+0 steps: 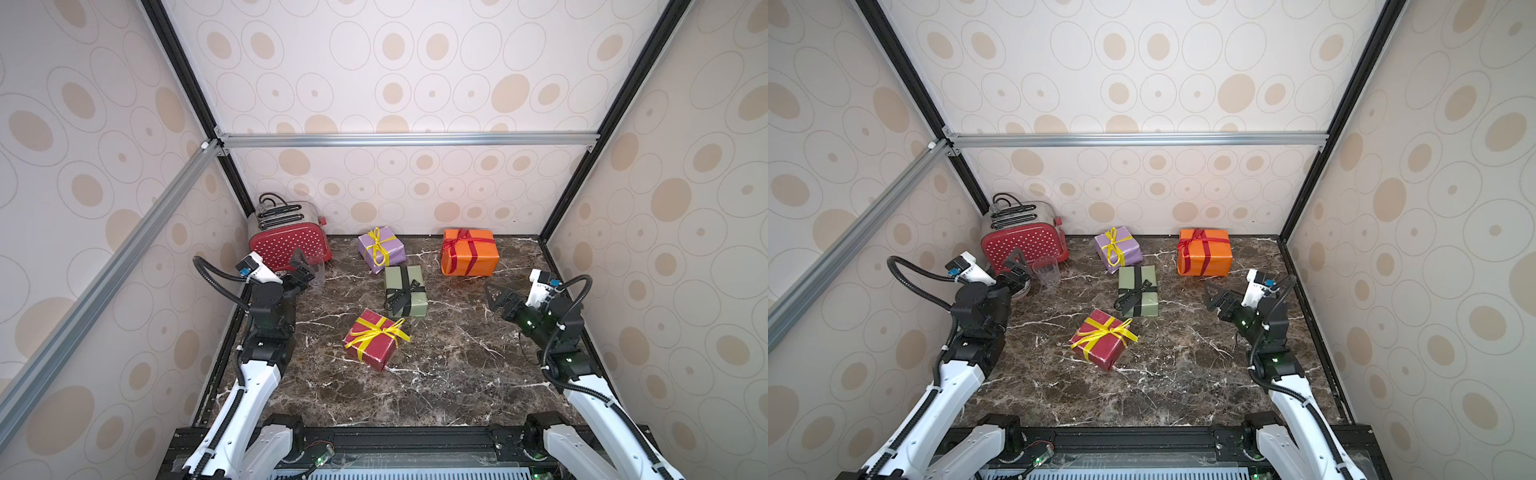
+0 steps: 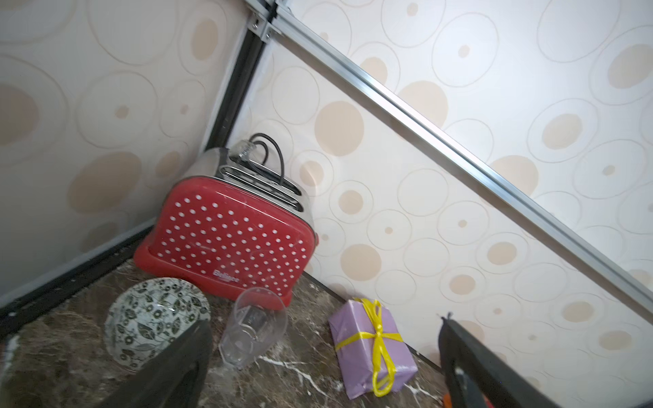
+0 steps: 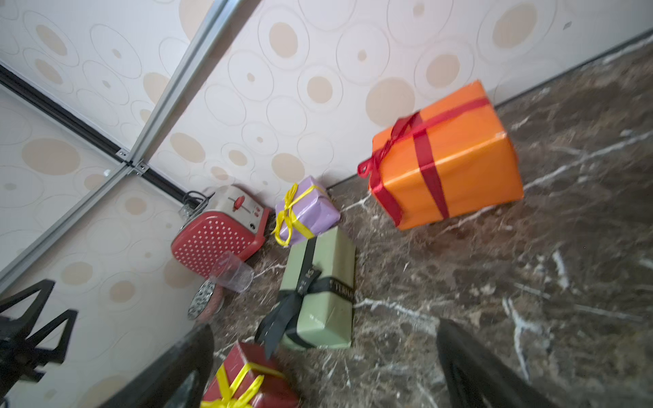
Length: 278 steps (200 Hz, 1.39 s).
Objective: Untie the ribbon bows on the gift boxes
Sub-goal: Move the gift box to the center of the board.
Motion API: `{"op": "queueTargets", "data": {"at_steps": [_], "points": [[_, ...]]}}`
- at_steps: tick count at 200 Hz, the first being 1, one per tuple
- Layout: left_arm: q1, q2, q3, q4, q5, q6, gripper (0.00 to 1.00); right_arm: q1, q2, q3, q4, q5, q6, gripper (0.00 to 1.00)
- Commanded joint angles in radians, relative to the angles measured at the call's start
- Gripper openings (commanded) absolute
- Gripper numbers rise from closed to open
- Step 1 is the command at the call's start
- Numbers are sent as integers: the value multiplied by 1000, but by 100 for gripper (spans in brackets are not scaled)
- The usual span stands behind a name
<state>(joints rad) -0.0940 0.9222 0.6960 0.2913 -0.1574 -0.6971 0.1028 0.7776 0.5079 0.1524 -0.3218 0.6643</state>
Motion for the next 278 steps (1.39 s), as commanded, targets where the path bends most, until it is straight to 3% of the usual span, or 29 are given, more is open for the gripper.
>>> {"op": "queueTargets", "data": {"at_steps": [1,17,36,60,92,121,144,167,176,228,257,278], "points": [[-6,40,66,-51,239,-93,99,37,-3,-34,-68,-87,86,90],[-7,91,127,-128,419,-81,100,167,8,-71,-92,4,11,86],[-19,133,171,-262,593,-49,99,384,71,-66,-81,209,-100,86],[-86,97,183,-547,598,65,99,506,239,53,-172,315,-192,86],[-167,-15,117,-831,531,98,99,541,471,156,-236,302,-208,77],[-228,-92,60,-916,457,60,99,584,573,203,-258,321,-227,77],[-333,-80,54,-980,353,16,99,609,623,234,-271,321,-235,74],[-414,3,89,-1002,280,-2,99,615,659,252,-288,353,-235,73],[-426,38,109,-1006,263,0,99,615,675,263,-298,361,-241,66],[-418,291,233,-915,169,39,98,614,715,264,-301,414,-247,52],[-331,464,323,-824,286,47,90,614,655,194,-231,492,-260,51],[-295,593,402,-823,336,71,86,615,633,174,-196,482,-279,51]]}}
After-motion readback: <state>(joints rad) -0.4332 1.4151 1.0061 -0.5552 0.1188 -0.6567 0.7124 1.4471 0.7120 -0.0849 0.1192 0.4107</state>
